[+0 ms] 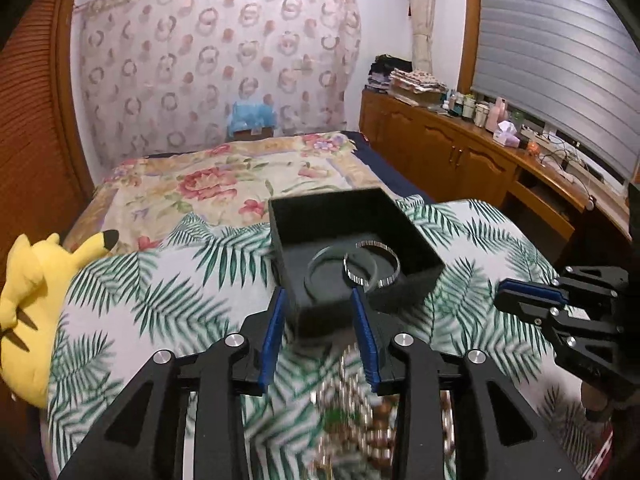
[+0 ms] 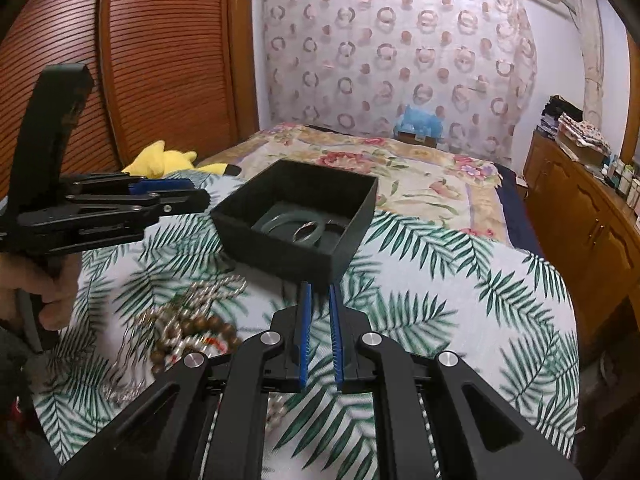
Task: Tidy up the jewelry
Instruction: 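Move the right gripper to the pearl necklace and grasp it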
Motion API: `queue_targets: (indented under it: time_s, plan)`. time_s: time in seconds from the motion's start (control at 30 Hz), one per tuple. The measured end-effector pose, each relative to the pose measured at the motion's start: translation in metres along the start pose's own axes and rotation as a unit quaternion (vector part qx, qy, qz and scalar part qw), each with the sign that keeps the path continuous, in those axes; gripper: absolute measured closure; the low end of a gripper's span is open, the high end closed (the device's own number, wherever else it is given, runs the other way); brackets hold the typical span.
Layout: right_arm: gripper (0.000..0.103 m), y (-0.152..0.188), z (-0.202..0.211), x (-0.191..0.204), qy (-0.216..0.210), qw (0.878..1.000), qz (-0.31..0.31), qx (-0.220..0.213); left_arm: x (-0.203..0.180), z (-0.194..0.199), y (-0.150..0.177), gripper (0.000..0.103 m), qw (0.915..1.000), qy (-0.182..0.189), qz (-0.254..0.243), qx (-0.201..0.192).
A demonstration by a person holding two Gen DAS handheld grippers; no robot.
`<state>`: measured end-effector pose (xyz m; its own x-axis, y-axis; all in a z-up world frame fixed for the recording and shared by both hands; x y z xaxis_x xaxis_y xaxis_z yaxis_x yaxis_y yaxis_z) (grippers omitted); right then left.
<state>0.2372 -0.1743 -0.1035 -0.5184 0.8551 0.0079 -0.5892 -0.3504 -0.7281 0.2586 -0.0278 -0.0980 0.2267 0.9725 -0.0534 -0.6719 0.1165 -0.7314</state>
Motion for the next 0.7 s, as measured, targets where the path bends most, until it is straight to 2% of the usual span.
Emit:
queue_targets:
  time_s: [0.3,0.47,0.63,0.7]
  plan:
    - [0.091,0.026,0.010,0.017,-0.006,1.000,0.005,0.003,-0.004,0.027,0.043,0.069,0.9999,0.014,0.009,0.002]
    - [0.090,0.034,0.014,0.028,-0.015,1.000,0.009,0.006,-0.006,0.039,0.059,0.062,0.9998,0.018,0.013,0.000]
    - [0.089,0.036,0.014,0.040,-0.024,0.999,0.020,0.010,-0.004,0.042,0.069,0.061,0.9997,0.017,0.018,0.004]
    - [0.084,0.039,0.011,0.047,-0.034,0.999,0.025,0.016,-0.005,0.042,0.073,0.061,0.9998,0.014,0.016,0.005]
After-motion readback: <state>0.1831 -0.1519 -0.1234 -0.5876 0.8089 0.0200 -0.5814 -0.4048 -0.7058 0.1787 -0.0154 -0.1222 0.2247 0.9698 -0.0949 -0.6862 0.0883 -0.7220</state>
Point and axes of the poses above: each gripper's, at about its wrist camera, not at the fingertips, and z roughly against the way its jaws point, x to its left, y to its underside, the point moved 10 cm from there along -z, roughly the way its jaws point, and after that the axes turned 4 degrees about x, right-handed, at the moved point
